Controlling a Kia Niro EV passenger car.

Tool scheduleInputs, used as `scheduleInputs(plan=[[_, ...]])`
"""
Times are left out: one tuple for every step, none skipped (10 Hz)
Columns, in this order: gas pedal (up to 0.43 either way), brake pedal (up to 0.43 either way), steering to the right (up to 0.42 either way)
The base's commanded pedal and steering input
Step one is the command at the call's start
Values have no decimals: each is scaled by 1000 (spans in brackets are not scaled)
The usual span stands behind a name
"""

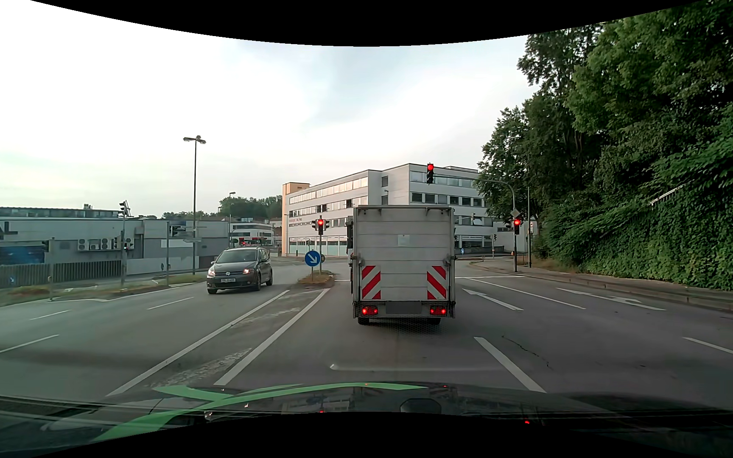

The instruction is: Follow the waypoints while adhering to traffic rules and regulations

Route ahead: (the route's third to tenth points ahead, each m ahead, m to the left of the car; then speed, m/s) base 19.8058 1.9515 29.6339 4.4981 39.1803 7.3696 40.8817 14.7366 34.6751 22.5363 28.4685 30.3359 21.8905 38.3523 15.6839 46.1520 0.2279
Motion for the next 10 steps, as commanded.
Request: scheduleInputs(plan=[[0,183,-18],[0,183,-19],[0,183,-18],[0,183,-19],[0,183,-19],[0,183,-18],[0,183,-18],[0,189,-19],[0,183,-18],[0,189,-18]])
